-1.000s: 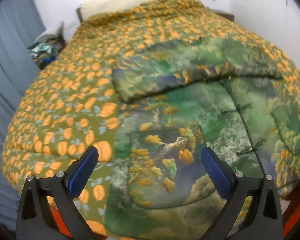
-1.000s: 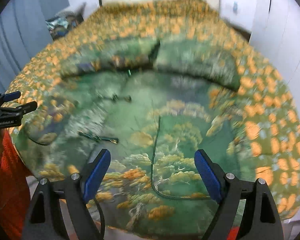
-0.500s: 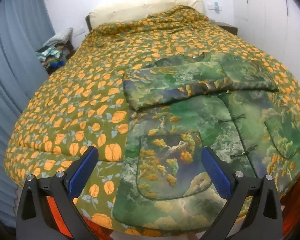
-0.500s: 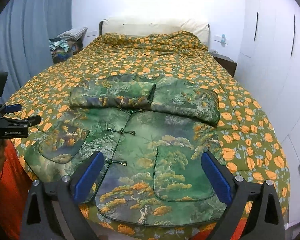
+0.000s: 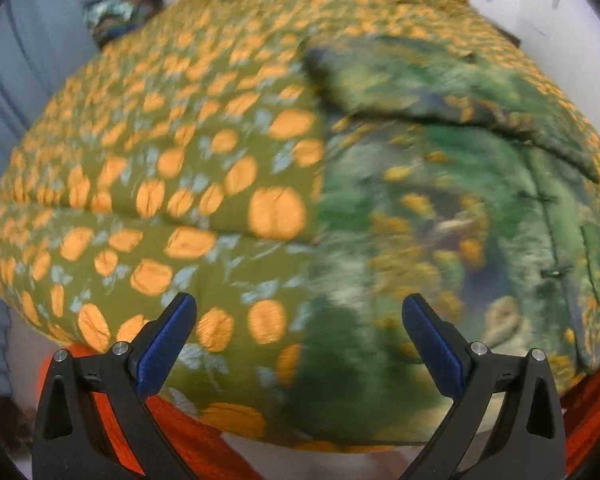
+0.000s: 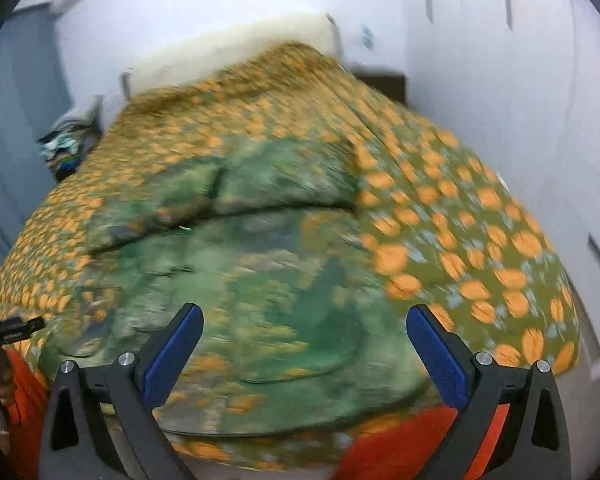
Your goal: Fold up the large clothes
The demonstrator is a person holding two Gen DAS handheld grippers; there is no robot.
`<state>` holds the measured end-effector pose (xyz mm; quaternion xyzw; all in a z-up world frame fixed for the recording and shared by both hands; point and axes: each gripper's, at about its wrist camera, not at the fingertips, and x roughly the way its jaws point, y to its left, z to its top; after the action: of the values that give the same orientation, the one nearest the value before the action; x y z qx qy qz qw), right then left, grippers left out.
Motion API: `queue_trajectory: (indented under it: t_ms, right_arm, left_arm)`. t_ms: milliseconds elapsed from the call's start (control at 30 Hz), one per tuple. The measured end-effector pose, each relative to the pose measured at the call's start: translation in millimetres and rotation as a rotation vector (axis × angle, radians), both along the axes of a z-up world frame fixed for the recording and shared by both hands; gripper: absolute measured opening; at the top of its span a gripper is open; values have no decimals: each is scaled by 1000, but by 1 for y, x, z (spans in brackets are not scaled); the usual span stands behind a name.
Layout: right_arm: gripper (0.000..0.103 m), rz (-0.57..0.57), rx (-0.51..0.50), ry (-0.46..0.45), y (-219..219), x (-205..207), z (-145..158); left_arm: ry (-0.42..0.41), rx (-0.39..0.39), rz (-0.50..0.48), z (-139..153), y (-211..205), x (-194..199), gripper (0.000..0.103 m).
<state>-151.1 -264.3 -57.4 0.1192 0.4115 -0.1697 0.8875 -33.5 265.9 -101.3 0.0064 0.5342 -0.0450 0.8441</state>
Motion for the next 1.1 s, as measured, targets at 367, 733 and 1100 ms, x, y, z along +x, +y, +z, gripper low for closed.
queue_trajectory:
  t_ms: [367,733,1100]
  right_arm:
    - [82,148,527,386,-79,53,-111]
    - [18,273,437,280,-34,38,-32]
    - [18,216,676,276,-22,-53,-35]
  left_arm:
    - [226,-164,-112,-44,-16,-8,94]
    - [237,-250,-158,-4,-9,-24,10]
    - [313,-359,-164,32,37,-90,9]
